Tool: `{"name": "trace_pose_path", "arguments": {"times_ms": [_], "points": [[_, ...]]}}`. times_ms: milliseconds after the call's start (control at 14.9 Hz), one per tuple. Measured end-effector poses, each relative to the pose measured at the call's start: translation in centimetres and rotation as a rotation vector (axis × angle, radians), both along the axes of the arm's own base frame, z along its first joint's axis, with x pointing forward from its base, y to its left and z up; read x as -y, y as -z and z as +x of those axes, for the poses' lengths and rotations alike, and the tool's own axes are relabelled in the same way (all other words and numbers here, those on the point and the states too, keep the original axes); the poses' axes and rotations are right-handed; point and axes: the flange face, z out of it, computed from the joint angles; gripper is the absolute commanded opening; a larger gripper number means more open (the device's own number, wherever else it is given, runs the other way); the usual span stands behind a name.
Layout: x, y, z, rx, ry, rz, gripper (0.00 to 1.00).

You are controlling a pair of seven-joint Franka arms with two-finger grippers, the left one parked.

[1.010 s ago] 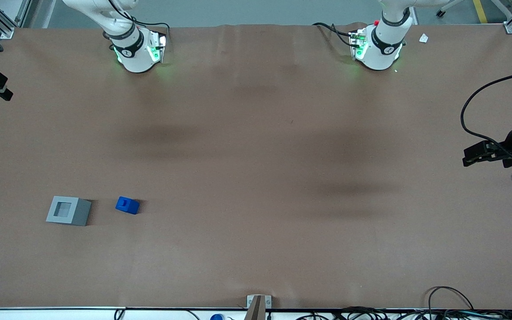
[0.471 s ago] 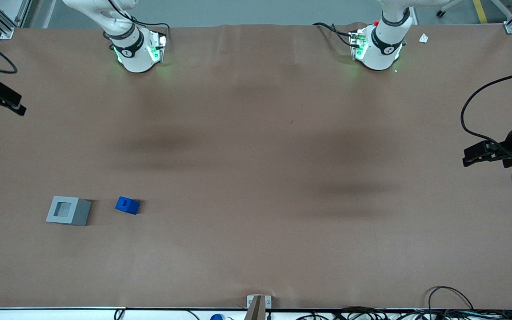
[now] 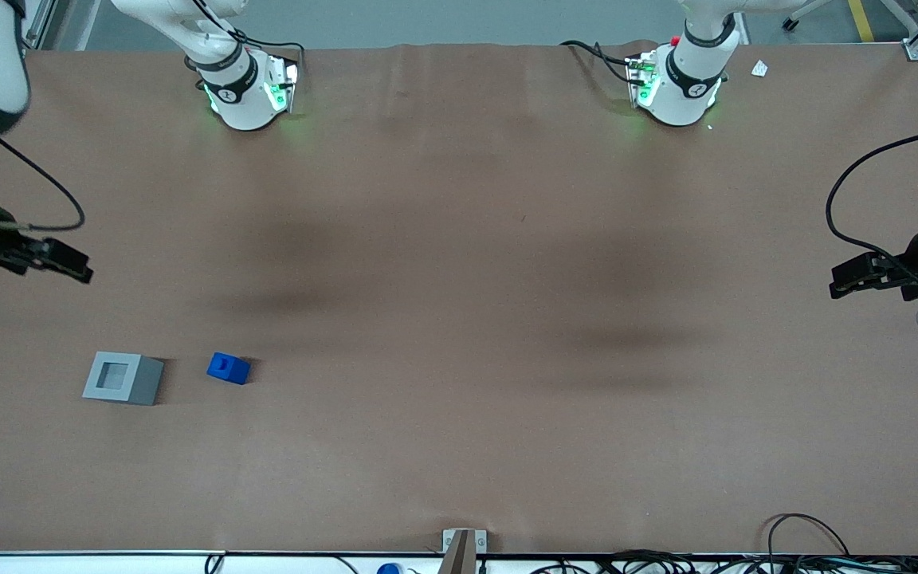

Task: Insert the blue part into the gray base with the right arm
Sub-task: 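Move the open right gripper down over the blue block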

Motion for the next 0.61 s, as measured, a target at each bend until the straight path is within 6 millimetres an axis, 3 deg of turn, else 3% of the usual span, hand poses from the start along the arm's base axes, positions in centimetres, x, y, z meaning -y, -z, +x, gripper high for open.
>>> {"name": "trace_pose_path", "arguments": {"times_ms": [269,606], "points": [[-1.8,6.7,2.8,0.022,-0.025,-0.002,1.00],[-5.3,14.6,4.4,-0.026,-0.078,-0.004,1.00]]}}
